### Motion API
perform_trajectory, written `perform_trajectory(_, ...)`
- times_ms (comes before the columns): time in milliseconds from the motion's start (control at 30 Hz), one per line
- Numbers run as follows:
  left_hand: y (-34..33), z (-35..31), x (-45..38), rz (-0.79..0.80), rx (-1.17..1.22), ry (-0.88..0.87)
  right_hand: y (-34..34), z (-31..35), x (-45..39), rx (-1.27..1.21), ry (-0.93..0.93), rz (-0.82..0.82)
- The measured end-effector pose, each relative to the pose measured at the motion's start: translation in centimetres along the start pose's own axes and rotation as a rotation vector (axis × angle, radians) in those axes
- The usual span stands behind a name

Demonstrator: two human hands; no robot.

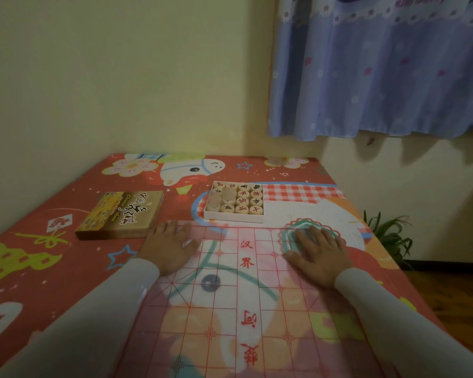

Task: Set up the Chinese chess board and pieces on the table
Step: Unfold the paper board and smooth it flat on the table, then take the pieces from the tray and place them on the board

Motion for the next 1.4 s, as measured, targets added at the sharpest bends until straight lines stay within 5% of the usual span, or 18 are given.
perform_trajectory(400,8.5,-5.8,-6.4,-0.23,0.273,-0.139,5.8,6.0,-6.5,-0.313,0.079,-0.143)
perform_trajectory(733,7.0,-7.9,-12.5,0.058,0.028,-0.196,5.0,9.9,-13.5,-0.226,0.09,0.032)
perform_trajectory(900,7.7,-8.2,-12.3,0.058,-0.004,-0.218,5.5,10.0,-13.8,-0.173,0.065,0.048)
perform_trajectory(1100,9.9,-8.3,-12.3,-0.045,0.133,-0.208,7.6,10.8,-13.7,-0.305,0.077,-0.1)
perform_trajectory(1400,7.6,-9.8,-12.3,0.101,0.316,-0.166,5.4,12.8,-14.5,-0.311,0.097,0.056)
Point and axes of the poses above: each hand's wrist, its own x-axis away from the middle knuckle, its own y-axis out of the back of the hand, z = x × y, the point moved 10 cm from there along -x, towards the middle knuckle, and after that the axes turned 1 degree about z, right-handed, at the moved point
